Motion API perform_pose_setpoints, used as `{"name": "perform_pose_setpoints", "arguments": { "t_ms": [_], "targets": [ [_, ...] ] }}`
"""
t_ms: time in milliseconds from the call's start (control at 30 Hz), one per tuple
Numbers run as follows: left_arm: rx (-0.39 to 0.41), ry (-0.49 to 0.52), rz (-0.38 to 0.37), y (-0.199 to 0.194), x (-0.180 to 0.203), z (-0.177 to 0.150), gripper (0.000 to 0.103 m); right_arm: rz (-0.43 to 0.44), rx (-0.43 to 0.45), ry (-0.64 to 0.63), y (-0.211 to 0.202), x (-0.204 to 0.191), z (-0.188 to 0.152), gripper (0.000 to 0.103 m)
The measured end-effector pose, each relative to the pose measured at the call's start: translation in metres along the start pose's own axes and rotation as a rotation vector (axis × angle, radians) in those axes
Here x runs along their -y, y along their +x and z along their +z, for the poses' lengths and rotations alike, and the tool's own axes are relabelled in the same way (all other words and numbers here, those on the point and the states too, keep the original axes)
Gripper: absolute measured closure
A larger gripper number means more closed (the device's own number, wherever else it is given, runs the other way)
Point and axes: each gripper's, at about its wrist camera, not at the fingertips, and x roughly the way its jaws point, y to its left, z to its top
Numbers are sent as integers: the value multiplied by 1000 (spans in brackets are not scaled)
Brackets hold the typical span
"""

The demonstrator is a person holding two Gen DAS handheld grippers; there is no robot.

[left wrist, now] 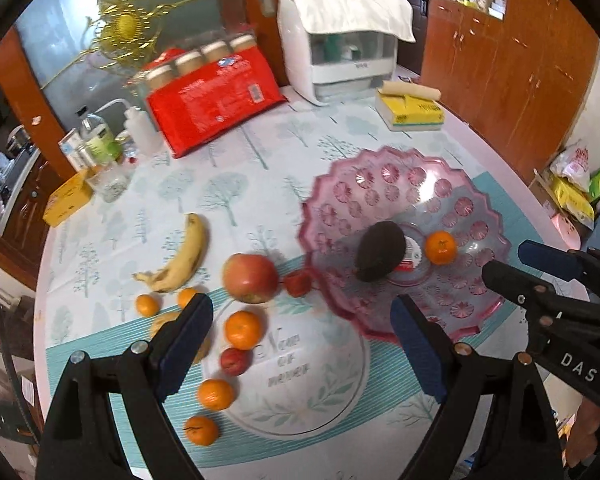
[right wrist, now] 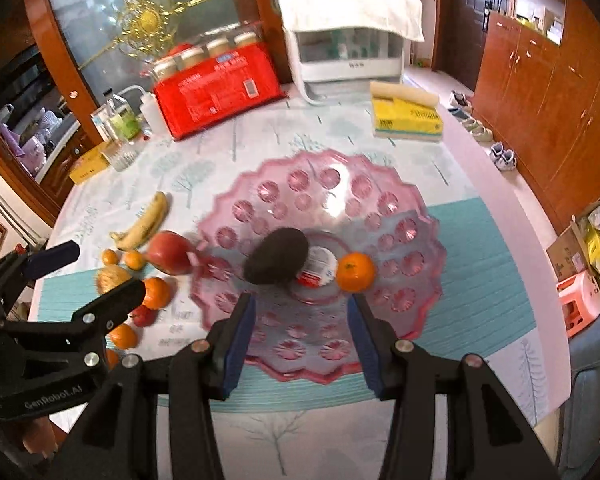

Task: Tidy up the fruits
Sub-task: 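Grasp a mandarin with the left tool while the right tool grasps another mandarin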

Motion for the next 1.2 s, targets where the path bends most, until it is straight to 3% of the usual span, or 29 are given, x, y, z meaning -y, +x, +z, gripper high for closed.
{"name": "perform_pose_setpoints", "arguments": {
  "t_ms": [333,567,733,967,1200],
  "targets": [
    [58,-56,42,-38,-62,-25,11,27,69,-107,-25,-74,-1,54],
    [38,-132,53,-39,-118,-57,10,57,55,-199,-10,-128,-19,55],
    [-16,-173,39,-18,-151,-94,10,69,-8,-213,20,-149,-35,55],
    [-160,-215,-2,38,-167,-153,10,104,-97,-206,64,-167,-59,55],
    [-176,-206,-49,78,-157,-176,15,195,-185,-160,104,-180,-69,55]
  ]
}}
